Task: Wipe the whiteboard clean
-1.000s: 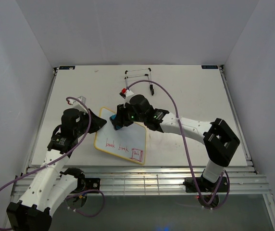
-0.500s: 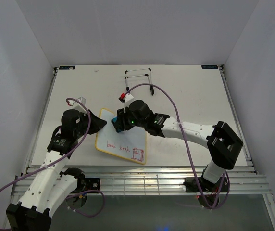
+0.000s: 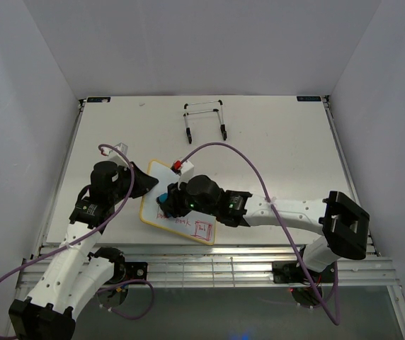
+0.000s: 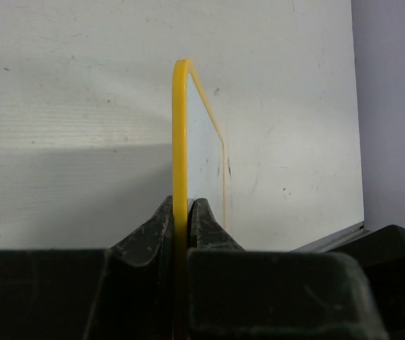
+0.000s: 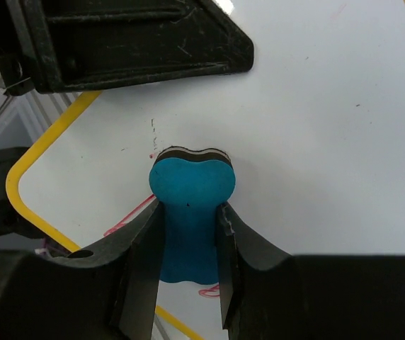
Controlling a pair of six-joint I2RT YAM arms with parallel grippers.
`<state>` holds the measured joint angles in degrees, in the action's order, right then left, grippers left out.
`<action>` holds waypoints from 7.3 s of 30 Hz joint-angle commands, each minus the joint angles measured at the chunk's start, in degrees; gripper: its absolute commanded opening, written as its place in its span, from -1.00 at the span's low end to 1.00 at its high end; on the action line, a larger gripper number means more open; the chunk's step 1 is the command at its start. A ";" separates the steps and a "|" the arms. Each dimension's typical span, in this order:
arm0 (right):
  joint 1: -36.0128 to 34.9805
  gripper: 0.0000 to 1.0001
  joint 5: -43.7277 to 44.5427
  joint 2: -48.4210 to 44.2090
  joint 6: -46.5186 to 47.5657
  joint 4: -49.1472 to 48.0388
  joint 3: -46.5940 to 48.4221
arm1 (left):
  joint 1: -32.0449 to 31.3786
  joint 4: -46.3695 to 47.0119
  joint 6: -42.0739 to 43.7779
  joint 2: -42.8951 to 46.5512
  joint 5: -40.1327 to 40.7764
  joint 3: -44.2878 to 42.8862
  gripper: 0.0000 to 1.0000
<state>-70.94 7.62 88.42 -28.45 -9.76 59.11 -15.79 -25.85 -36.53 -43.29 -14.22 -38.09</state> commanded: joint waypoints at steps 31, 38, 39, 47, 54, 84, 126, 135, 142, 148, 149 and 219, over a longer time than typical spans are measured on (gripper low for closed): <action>-7.73 -0.84 12.78 3.43 -27.70 8.18 -0.22 | -1.96 -5.27 4.98 2.41 6.66 0.12 -1.00; -7.99 -0.85 14.61 3.51 -30.26 14.41 -1.63 | -1.87 -5.97 4.45 3.82 8.76 -0.06 -1.00; -7.99 -0.85 15.40 3.25 -30.61 14.59 -2.85 | -1.87 -6.14 4.28 4.00 8.86 -0.06 -1.00; -7.90 -0.85 15.94 2.28 -32.20 17.05 -6.99 | -1.88 -6.06 4.28 3.91 8.51 -0.06 -1.00; -7.99 -0.85 14.01 1.84 -31.32 16.36 -6.56 | -1.88 -5.71 4.37 4.00 7.98 0.12 -1.00; -10.01 -0.85 9.69 9.32 -26.30 13.63 8.77 | -1.96 -5.71 4.37 4.26 8.07 0.20 -1.00; -6.32 -0.85 10.66 7.12 -36.06 5.36 -26.94 | -1.96 -6.85 3.84 4.35 11.13 -0.23 -1.00; -6.14 -0.85 9.17 4.74 -36.06 5.10 -30.80 | -2.05 -8.17 2.70 5.14 15.17 -0.76 -1.00; -6.14 -0.85 6.28 1.23 -33.70 5.19 -31.44 | -2.05 -8.26 2.52 5.05 14.92 -0.67 -1.00; -7.63 -0.85 4.95 -4.04 -30.19 6.33 -23.35 | -2.05 -8.25 2.52 4.97 14.92 -0.76 -1.00; -7.99 -0.85 4.78 -4.66 -29.74 6.24 -20.99 | -2.05 -8.17 2.52 5.05 14.92 -0.67 -1.00; 6.60 -0.85 -2.96 6.59 -19.55 -10.89 -33.81 | -2.14 -10.54 -0.38 1.98 23.62 -1.29 -1.00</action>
<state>-62.98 9.54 91.29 -53.41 -35.70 26.20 -17.37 -31.57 -40.93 -38.37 6.15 -41.76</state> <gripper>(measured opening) 0.364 0.159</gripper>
